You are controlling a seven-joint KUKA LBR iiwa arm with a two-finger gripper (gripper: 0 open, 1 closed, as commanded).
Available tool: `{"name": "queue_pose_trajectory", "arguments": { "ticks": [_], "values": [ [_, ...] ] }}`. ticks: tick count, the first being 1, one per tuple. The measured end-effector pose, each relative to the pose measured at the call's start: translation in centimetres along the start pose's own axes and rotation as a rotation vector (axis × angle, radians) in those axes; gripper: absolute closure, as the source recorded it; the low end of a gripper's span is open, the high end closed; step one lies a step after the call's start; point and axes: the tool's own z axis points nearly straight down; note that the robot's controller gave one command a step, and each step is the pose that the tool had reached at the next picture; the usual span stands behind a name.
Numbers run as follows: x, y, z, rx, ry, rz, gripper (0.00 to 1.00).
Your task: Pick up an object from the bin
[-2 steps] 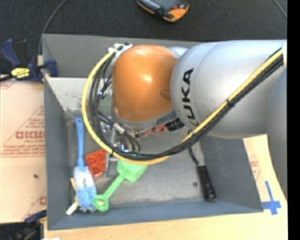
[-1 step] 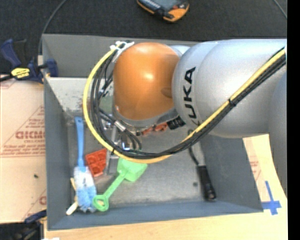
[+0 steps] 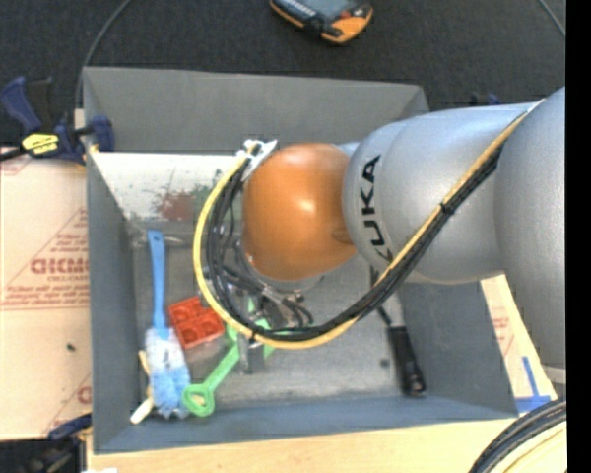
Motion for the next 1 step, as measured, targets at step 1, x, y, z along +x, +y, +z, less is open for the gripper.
{"name": "queue_pose_trajectory", "arguments": {
  "ticks": [1],
  "values": [
    [2.84, -3.44, 0.26, -0.001, 0.000, -0.599, 0.00]
  ]
}}
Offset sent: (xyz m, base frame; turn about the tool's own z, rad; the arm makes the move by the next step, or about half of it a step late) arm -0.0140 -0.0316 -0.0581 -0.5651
